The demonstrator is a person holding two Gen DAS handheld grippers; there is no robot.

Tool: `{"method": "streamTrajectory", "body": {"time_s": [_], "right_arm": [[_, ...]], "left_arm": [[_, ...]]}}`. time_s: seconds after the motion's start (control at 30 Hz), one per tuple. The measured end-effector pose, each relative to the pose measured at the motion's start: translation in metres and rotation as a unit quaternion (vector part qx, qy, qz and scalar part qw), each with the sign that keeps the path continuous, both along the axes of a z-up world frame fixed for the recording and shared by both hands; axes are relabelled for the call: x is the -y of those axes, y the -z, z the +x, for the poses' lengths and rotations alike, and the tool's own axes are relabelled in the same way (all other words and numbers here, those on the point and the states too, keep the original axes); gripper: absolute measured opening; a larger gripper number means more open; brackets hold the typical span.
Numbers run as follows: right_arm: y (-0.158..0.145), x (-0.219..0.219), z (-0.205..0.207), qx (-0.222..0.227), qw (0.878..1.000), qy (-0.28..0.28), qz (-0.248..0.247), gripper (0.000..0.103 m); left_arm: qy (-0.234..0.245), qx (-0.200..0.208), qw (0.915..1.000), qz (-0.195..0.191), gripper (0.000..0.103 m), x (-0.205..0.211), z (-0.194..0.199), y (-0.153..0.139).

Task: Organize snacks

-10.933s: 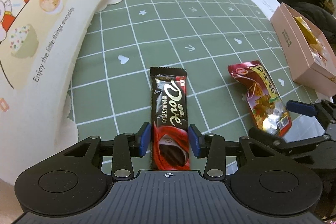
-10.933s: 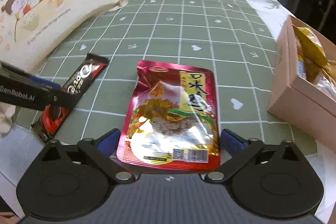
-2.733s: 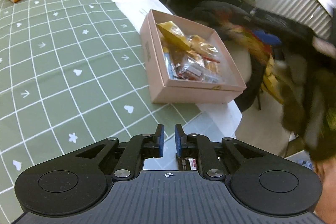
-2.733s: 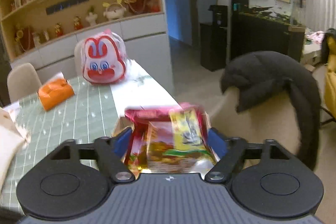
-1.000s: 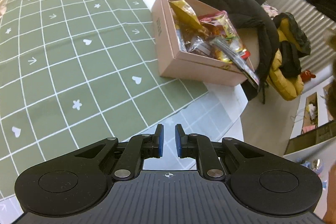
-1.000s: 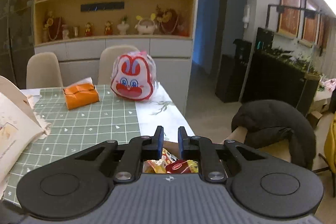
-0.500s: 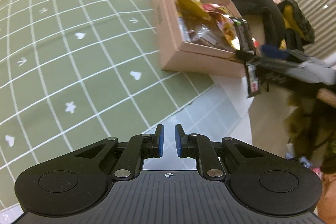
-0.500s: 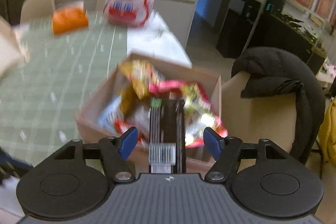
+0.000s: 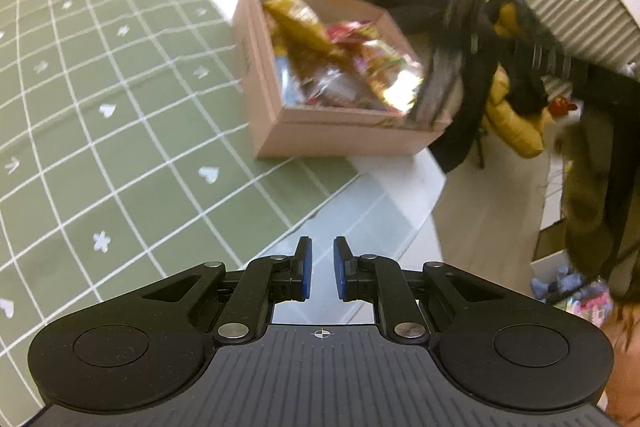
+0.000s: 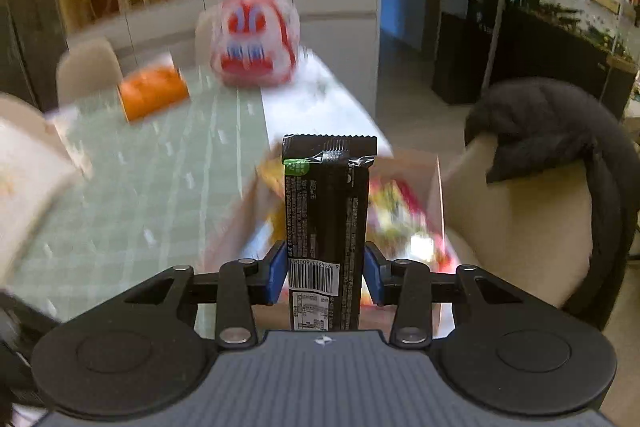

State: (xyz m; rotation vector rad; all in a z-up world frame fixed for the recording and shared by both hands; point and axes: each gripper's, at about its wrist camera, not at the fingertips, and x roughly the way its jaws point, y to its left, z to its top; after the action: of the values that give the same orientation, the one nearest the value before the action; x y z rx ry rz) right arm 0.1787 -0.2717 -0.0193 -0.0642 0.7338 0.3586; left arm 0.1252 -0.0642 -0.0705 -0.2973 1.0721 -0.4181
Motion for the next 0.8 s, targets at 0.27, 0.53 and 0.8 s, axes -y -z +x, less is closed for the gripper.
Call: {"method": "streamTrajectory", "body": {"time_s": [0.27, 0.53, 0.8], "right_arm": [[-0.02, 0.032, 0.089, -0.043, 0.992, 0.053, 0.105, 0.066], [0.047, 0.045, 0.083, -0.065, 0.992, 0.109, 0.023, 0.053], [0.08, 0.003, 0.066, -0.131, 0.986, 0.054, 0.089, 0.034]], "left_arm": [[0.019, 0.034, 0.9992, -0.007, 0.014, 0.002, 0.01, -0.012], [-0.001, 0.085, 0.9963, -0.011, 0.014, 0.008, 0.073, -0.027], [-0.005, 0.109, 0.994, 0.0, 0.014, 0.022, 0.128, -0.024]]}}
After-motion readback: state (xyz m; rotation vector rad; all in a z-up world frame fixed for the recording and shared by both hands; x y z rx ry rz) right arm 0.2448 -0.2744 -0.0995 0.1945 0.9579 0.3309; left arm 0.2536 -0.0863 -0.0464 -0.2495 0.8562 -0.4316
